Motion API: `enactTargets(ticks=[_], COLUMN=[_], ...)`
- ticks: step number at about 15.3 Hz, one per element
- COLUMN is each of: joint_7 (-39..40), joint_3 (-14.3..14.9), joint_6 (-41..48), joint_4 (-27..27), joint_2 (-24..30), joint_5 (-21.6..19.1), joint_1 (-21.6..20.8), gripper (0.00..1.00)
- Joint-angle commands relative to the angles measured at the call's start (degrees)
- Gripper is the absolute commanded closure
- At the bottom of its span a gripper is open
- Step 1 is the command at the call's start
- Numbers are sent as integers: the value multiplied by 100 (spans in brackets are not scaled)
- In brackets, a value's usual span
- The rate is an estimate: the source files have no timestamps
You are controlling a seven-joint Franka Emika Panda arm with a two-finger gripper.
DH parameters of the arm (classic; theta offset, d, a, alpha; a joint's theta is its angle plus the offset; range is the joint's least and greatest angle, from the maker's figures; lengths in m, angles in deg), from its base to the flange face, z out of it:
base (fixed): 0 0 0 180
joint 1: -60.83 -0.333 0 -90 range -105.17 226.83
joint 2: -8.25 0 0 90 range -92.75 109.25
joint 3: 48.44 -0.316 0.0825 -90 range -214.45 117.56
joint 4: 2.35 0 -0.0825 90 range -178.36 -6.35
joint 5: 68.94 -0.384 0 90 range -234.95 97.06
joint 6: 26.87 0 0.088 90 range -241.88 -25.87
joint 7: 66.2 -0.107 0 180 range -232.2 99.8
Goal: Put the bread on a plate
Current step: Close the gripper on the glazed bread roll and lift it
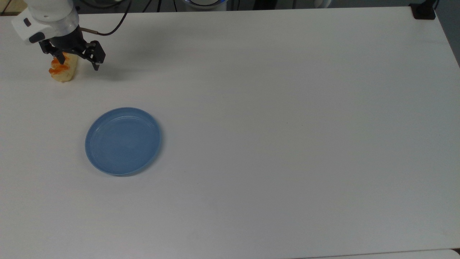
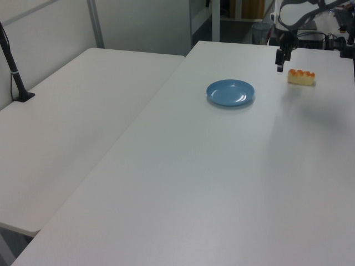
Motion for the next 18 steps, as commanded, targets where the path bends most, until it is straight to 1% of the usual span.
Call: enactTargets(ticks=[1,3,6,7,9,13,14,15,16,17,18], joint_7=[569,999,1387,1397,1388,1327,1318,1335,1370,1388,1380], joint_3=[256,467,661,661,661,652,644,635,626,617,609], joint_6=[-345,-345,-362,-441,-809,-1109,-1170,-1206,-1198,-1145,-1127], joint_4=[-267,-328,-338,-338,-425,-425,-425,-434,-434,-408,-373], joint_2=[-46,-55,-177,-309,-467,-705,-723,-758,-784,-759,-706], joint_5=[5,-4,5,5,-4,-21,-21,-21,-21,-21,-21], joint_1=[78,105,113,209,219,219,228,228,219,210,184], gripper=[0,0,0,0,0,0,2,35,63,87,91])
